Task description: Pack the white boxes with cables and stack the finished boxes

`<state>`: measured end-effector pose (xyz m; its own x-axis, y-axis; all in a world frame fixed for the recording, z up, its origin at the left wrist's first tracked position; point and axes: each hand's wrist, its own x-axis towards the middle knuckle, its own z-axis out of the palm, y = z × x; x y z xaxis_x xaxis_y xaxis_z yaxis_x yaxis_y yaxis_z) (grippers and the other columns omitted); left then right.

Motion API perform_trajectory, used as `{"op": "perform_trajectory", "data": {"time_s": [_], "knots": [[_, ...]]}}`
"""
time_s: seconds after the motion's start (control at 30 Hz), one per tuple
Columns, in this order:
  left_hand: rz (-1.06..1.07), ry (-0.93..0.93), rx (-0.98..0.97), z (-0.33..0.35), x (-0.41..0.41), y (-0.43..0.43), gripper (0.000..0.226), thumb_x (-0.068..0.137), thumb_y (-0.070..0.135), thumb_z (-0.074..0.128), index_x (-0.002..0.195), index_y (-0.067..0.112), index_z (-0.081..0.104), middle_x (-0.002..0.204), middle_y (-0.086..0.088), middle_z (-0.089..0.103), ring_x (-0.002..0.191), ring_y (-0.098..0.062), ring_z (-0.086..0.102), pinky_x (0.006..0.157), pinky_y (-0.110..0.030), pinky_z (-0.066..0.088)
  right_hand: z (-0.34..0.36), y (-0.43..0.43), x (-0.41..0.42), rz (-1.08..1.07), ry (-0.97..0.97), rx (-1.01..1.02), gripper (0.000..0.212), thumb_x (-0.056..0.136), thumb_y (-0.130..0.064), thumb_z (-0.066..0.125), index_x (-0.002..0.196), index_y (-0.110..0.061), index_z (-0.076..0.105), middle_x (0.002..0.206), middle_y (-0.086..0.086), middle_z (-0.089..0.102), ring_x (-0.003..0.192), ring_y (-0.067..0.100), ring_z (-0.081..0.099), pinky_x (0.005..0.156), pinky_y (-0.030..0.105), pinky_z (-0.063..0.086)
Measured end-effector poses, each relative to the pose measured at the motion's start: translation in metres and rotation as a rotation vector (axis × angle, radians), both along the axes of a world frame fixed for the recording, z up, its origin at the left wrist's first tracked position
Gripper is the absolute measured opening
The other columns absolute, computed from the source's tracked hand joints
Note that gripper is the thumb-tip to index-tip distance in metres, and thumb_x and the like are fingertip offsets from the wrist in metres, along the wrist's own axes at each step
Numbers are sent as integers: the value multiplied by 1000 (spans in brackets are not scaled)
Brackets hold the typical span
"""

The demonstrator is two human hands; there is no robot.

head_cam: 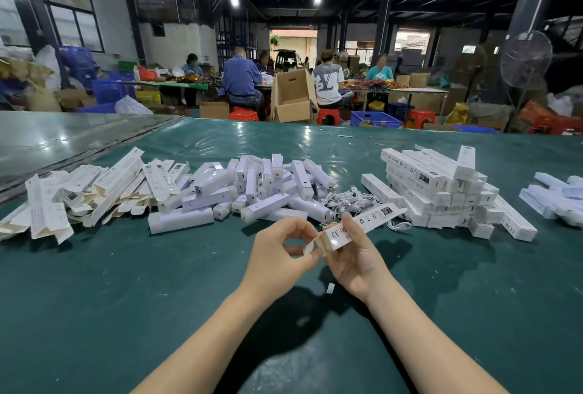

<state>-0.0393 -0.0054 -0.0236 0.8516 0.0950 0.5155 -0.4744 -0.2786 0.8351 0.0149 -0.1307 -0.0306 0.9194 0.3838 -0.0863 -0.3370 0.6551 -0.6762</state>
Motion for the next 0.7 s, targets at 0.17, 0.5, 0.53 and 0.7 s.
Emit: {"op": "perform_trajectory", "data": {"time_s": [0.17,0.5,0.53,0.7], "knots": [[169,-86,72,-4,2,0,39,69,-2,76,65,26,49,61,11,52,61,1,50,54,-11,40,-2,3,-2,52,18,-42,20,66,-25,65,77,-10,59,62,5,65,57,18,67,53,24,56],[-4,-202,285,-5,-3,-2,16,62,13,76,72,13,64,76,10,51,66,-7,55,64,-20,54,-3,2,0,68,9,-53,25,53,-33,74,63,-11,68,58,3,62,52,18,62,63,30,54],[23,-215,266,-5,-3,-2,11,64,12,74,70,11,65,76,11,51,66,-8,55,63,-21,54,-3,2,0,73,6,-46,24,57,-32,72,66,-10,68,58,4,62,52,18,62,67,33,54],[119,-305,268,-5,-3,1,5,66,8,71,66,8,66,87,13,59,67,-8,58,57,-23,54,0,4,-1,73,67,-14,32,62,-25,69,85,-4,63,68,10,67,56,20,66,52,25,55]]}}
